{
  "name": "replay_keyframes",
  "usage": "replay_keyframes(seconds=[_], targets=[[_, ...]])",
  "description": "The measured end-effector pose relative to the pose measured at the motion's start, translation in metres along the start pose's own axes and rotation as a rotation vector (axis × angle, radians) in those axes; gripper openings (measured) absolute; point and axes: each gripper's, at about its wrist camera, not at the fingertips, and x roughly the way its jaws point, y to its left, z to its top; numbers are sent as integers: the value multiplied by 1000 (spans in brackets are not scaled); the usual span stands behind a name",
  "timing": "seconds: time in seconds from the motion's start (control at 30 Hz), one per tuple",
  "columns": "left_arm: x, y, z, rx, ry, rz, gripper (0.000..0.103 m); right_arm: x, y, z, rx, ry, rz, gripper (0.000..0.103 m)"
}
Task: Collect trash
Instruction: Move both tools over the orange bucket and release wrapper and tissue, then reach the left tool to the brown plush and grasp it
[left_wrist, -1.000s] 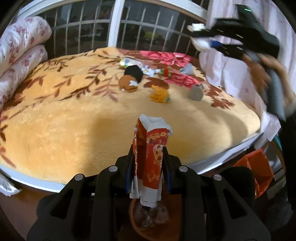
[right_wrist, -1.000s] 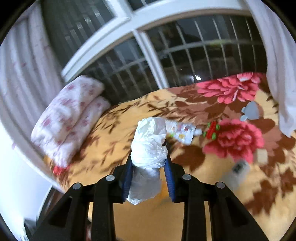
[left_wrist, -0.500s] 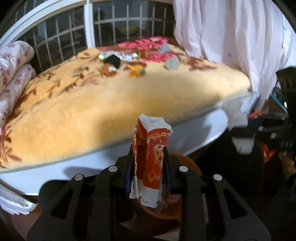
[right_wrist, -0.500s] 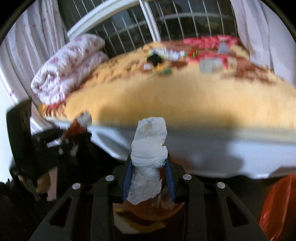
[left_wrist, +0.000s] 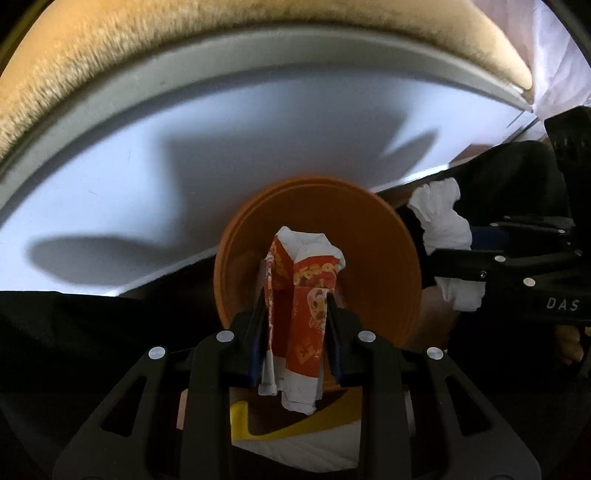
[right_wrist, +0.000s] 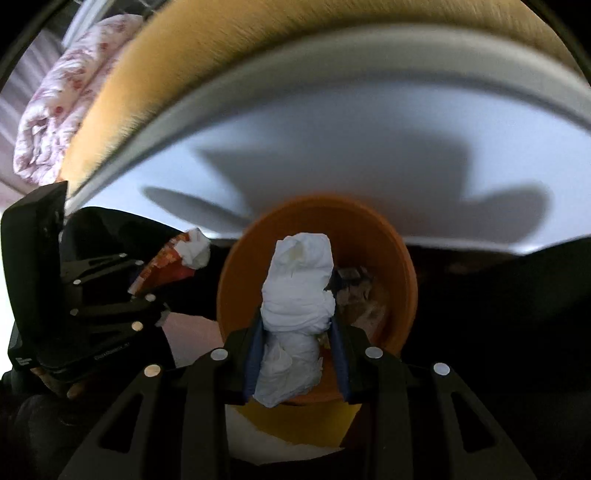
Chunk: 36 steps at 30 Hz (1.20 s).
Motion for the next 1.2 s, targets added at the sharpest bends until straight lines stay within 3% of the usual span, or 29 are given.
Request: replay_keyframes(seconds=[0.27,0.3,0.33,0.37,0.7,0.8,0.9,1.0,1.07,1.13,1.2], targets=[[8,8,-3,-23,35,-2,30,12,4,2,-22,35,-22,36],[10,8,2,-21,37,5,36,12,4,2,-18,32,-27,40],[11,7,2,-20,46,11,63,12,4,2,-17,31,-30,53],[11,9,2,-24,52,31,88,11,6,3,-17,26,-34,56],[-9,13,2,-51,-8,16,90,-11,-1,1,0,-57,-30,57],[-29,12,9,-41,-75,29,90,-20,-1,0,-4,-100,-31,62],[-75,9,19,-4,-206,42,90,-32,2,0,-18,-163,-24,67],[-129,13,46,36,-364,92,91,-41,1,-1,-20,-213,8,69],[-153,20,77,53,-442,177,93,-39,0,-1,-14,-216,15,70],[-163,36,122,34,-488,261,93,-38,-1,-1,-16,-213,10,70],[-156,54,157,-7,-484,304,93,-36,2,-2,-21,-218,7,72]])
